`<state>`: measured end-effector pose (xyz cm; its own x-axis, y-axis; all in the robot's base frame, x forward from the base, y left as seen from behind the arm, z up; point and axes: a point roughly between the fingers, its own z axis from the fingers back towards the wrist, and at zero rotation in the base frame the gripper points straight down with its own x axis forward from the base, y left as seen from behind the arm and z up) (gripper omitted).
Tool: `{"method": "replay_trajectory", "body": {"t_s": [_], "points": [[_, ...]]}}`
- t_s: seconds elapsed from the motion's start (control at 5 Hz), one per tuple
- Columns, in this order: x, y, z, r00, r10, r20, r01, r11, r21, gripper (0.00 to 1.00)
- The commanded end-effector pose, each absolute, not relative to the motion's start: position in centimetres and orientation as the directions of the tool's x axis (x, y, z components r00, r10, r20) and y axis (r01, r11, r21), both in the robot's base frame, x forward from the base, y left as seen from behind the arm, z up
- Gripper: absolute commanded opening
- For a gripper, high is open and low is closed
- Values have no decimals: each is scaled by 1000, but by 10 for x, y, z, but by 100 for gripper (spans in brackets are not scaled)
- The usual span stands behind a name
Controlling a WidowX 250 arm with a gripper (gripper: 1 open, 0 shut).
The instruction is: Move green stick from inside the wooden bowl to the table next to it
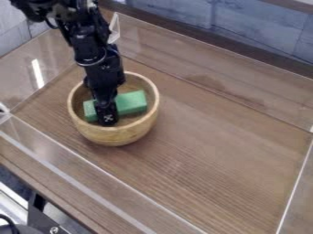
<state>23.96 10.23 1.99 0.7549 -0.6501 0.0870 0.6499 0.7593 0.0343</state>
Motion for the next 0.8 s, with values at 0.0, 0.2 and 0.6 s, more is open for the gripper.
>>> {"method": "replay_trajectory", "body": {"t_s": [0.0, 0.2, 0.6], "points": [[239, 109, 16, 775, -627, 83, 628, 778, 16, 0], [239, 113, 15, 790, -608, 83, 609, 793, 7, 0], [229, 105, 14, 798, -598, 80, 600, 800, -9, 0]]}}
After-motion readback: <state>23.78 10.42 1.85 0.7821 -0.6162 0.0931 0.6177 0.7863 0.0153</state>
